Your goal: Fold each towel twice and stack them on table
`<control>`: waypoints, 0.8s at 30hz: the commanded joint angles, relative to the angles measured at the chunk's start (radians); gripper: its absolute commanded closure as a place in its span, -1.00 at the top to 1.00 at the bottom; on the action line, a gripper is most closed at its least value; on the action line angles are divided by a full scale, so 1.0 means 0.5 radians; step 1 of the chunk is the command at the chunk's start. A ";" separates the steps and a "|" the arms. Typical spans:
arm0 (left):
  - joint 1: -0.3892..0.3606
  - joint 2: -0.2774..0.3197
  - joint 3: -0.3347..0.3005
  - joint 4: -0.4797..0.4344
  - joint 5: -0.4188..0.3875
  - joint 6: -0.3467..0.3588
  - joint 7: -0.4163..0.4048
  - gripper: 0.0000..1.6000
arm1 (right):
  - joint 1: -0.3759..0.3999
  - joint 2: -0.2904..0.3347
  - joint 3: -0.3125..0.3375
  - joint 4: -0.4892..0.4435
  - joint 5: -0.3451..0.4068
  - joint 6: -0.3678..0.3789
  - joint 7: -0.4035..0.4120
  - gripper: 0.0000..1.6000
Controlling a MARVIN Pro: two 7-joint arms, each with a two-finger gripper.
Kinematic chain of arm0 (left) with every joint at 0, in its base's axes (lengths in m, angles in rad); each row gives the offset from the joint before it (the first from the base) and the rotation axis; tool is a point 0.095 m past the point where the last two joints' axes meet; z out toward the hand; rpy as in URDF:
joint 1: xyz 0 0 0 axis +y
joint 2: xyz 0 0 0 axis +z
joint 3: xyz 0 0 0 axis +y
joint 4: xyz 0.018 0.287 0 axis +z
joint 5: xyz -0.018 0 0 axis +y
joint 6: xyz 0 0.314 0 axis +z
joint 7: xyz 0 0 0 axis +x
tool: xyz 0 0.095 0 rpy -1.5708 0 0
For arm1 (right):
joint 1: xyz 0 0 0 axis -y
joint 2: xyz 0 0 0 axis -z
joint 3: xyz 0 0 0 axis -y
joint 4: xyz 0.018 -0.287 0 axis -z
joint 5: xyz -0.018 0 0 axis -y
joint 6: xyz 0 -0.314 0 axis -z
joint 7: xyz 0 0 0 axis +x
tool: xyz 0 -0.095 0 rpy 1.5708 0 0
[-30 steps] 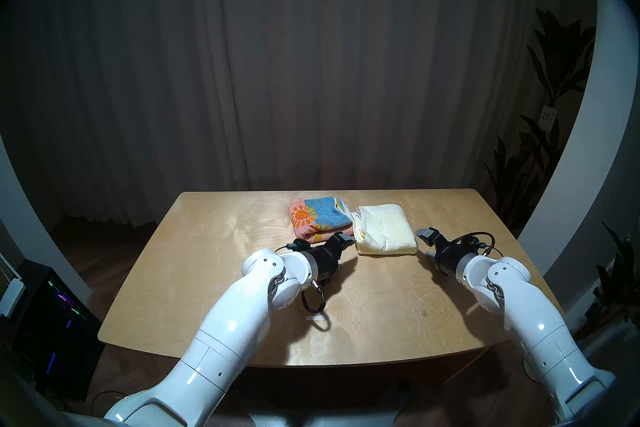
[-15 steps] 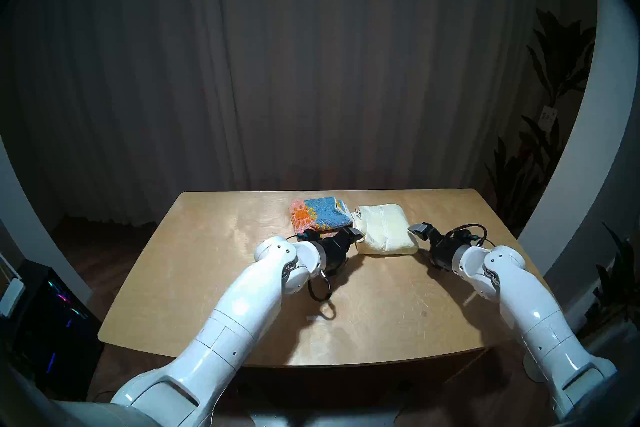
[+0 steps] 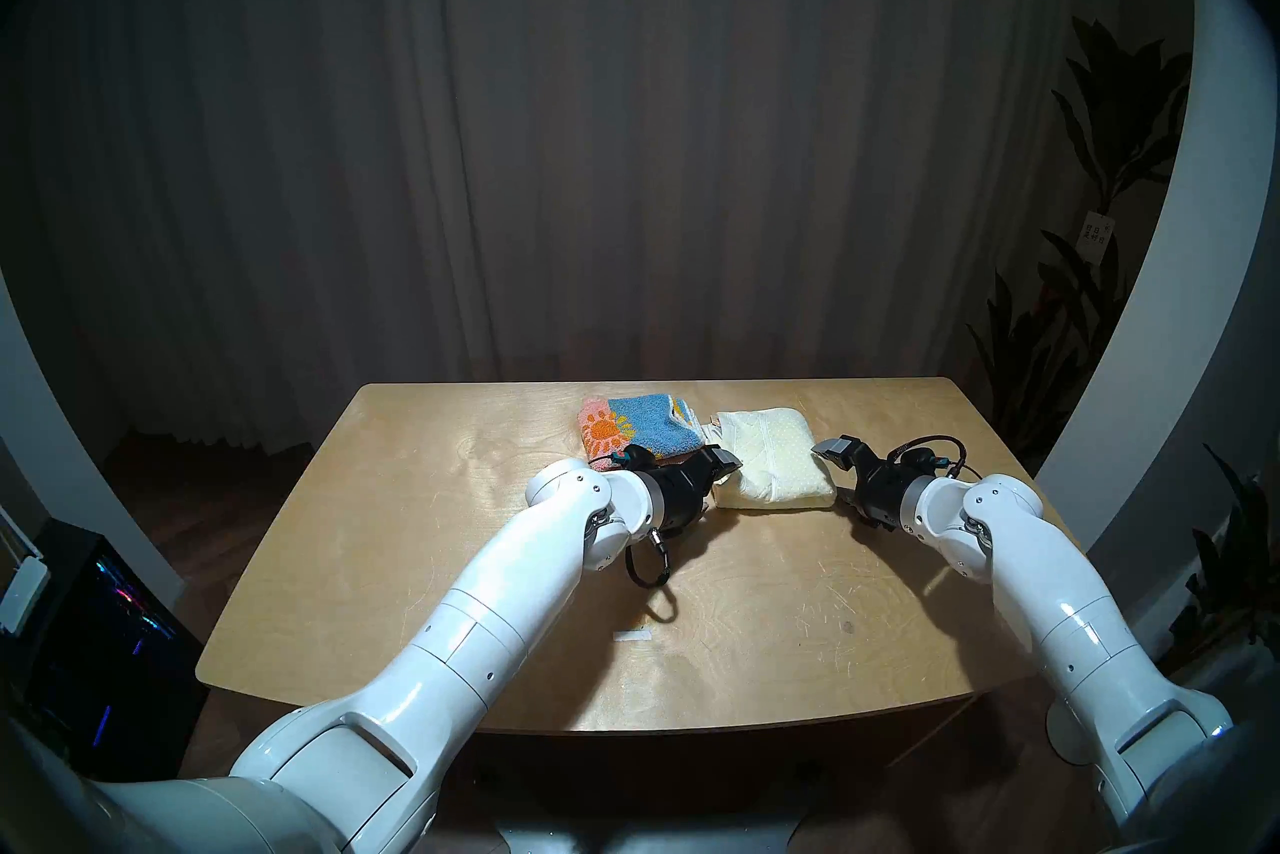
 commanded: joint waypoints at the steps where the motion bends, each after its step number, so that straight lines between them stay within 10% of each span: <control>1: -0.113 -0.040 -0.071 0.093 -0.022 -0.044 -0.132 1.00 | 0.126 -0.022 -0.027 0.126 0.001 0.066 0.045 1.00; 15: -0.171 -0.002 -0.010 0.288 -0.036 0.272 -0.593 1.00 | 0.169 -0.001 -0.066 0.195 0.040 0.202 0.094 1.00; 24: -0.302 -0.044 0.053 0.522 0.094 0.201 -0.806 1.00 | 0.224 -0.018 -0.090 0.285 0.057 0.252 0.121 1.00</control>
